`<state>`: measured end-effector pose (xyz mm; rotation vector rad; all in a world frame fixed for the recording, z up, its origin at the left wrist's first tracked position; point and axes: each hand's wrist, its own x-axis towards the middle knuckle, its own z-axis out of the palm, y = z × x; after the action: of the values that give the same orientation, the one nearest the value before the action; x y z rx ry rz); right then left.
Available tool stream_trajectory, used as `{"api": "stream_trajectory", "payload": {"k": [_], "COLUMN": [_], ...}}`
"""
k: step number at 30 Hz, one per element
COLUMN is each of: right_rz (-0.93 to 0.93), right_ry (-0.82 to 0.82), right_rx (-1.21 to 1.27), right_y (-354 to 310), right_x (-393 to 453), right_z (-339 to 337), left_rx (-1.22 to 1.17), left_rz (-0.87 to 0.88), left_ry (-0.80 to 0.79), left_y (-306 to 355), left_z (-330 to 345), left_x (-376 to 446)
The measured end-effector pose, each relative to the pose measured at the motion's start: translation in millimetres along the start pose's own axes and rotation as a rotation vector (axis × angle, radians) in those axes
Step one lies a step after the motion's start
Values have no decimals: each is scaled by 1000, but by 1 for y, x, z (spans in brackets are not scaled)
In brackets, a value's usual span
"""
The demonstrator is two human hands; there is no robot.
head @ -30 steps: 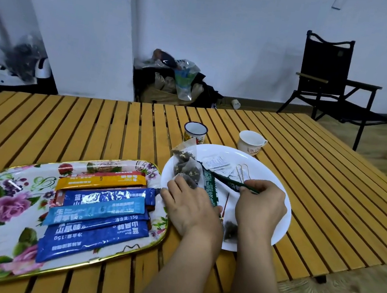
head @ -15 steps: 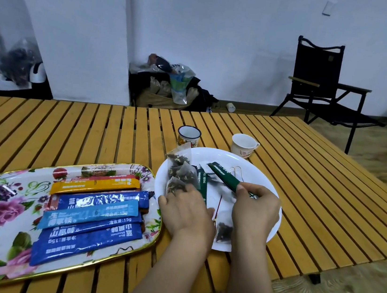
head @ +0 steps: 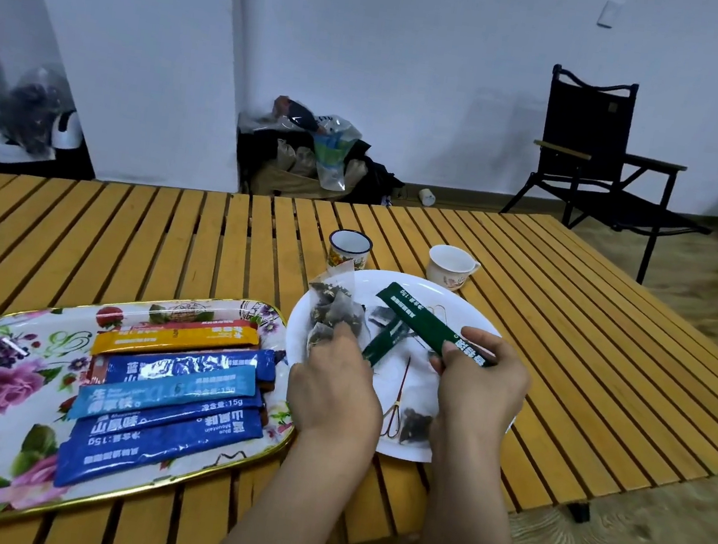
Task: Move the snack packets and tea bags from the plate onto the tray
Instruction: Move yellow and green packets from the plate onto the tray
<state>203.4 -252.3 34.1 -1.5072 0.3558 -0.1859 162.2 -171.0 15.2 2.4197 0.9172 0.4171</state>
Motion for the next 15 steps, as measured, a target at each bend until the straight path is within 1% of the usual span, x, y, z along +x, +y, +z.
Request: {"api": "stream_trajectory", "payload": {"k": [2, 6, 10, 12, 15], "right_rz": [47, 141, 215, 227, 197], "right_ry": [-17, -123, -299, -406, -531], "right_rx": [92, 302, 422, 430, 346], "right_y": [-4, -15, -26, -28, -24], "right_x": [-3, -14, -35, -47, -64], "right_z": [-1, 1, 11, 21, 42], "left_rx": [-166, -433, -646, -707, -684], "left_rz": [-13, 22, -42, -67, -60], "left_ry": [43, 107, 84, 87, 161], "left_y": [-4, -30, -83, -107, -135], "left_z": [-17, -58, -98, -114, -128], "left_x": [-5, -11, -25, -28, -14]}}
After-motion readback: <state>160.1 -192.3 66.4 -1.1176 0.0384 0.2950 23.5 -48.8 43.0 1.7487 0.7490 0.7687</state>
